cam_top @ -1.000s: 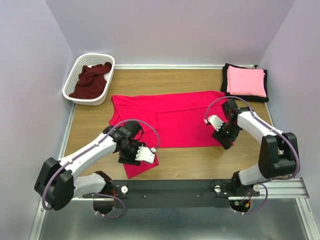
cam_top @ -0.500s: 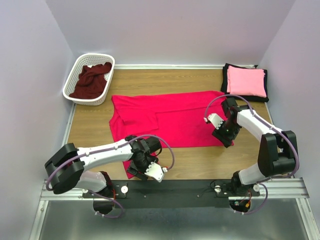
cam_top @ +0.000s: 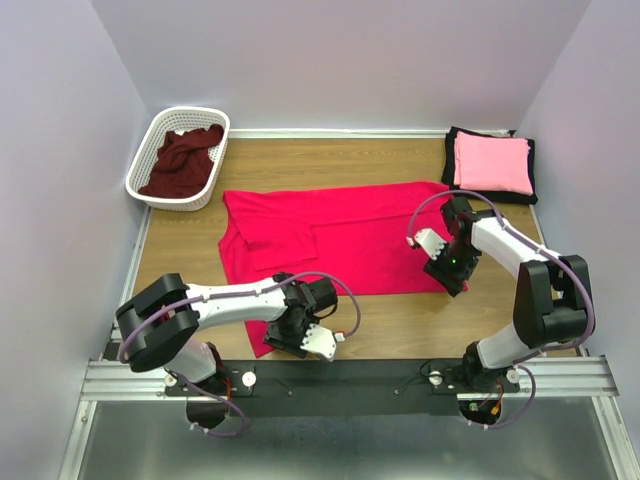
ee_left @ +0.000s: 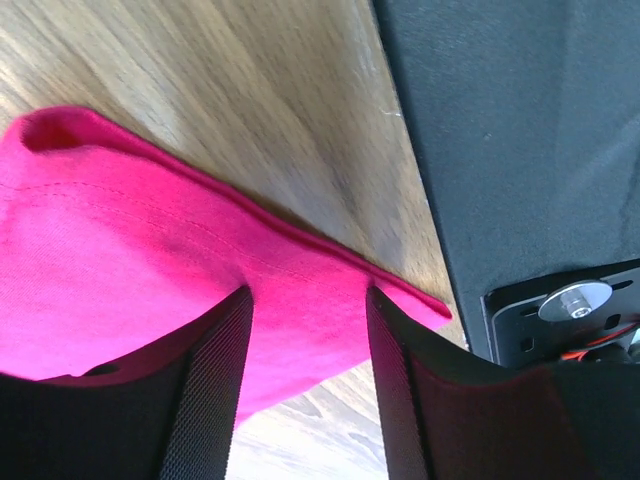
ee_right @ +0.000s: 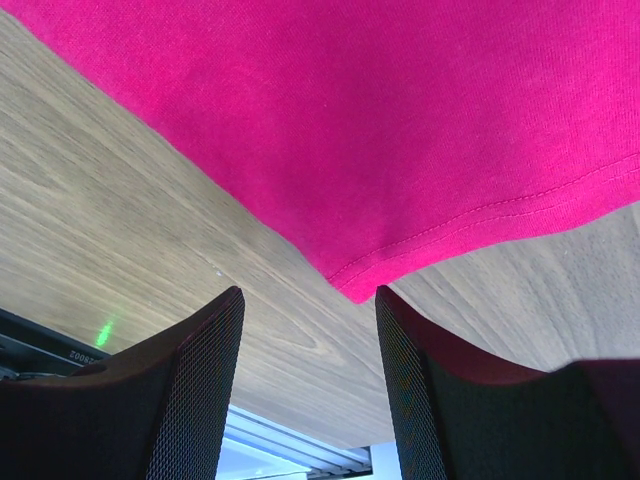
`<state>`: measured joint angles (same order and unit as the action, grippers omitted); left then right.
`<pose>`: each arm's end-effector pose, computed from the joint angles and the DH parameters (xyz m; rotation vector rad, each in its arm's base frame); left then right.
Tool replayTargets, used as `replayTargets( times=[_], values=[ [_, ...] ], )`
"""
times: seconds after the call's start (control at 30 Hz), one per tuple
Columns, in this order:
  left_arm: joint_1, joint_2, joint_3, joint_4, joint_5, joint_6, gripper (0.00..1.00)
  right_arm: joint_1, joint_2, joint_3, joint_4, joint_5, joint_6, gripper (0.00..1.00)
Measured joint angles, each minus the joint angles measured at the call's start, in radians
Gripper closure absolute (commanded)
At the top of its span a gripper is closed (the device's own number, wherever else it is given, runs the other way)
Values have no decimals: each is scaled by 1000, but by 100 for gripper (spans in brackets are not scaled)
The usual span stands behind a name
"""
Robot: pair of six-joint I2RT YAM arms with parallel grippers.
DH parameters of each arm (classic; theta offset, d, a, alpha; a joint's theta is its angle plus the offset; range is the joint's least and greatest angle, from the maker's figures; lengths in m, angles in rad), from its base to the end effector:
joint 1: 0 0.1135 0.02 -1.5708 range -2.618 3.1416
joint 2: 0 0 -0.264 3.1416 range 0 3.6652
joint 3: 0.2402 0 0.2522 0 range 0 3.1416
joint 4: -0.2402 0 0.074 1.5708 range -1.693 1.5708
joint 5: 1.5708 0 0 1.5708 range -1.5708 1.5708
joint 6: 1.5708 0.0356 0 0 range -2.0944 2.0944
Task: Fold and stack the t-shirts
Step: Fold the tshirt
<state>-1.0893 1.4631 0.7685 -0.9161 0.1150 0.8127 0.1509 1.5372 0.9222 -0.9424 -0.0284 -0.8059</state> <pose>0.0954 -0.1914 0.1560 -2.5065 -1.7930 0.1672 0.2443 0.0382 0.1754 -1.4364 2.7692 0.0352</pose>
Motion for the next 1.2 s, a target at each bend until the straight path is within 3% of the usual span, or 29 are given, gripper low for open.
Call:
replayTargets(
  times=[0.37, 0.53, 0.67, 0.73, 0.87, 0.93, 0.97, 1.2],
  values=[
    [-4, 80, 61, -24, -23, -80, 52, 0, 0, 1, 3, 0, -7, 37],
    [-3, 102, 75, -14, -43, -104, 70, 0, 0, 1, 4, 0, -7, 37],
    [8, 100, 75, 10, -56, -114, 96, 0, -1, 1, 4, 0, -8, 37],
    [13, 94, 72, 20, -55, -115, 100, 0, -5, 1, 4, 0, -12, 37],
    [25, 56, 48, 48, -41, -116, 97, 0, -13, 1, 4, 0, -21, 37],
    [32, 45, 41, 56, -35, -116, 76, 0, -13, 1, 4, -1, -23, 37],
    [37, 42, 41, 58, -31, -119, 59, 0, -13, 2, 3, -2, -23, 37],
    [45, 10, 116, 36, 2, -155, 46, 0, -13, 26, 2, -2, -23, 37]
  ],
)
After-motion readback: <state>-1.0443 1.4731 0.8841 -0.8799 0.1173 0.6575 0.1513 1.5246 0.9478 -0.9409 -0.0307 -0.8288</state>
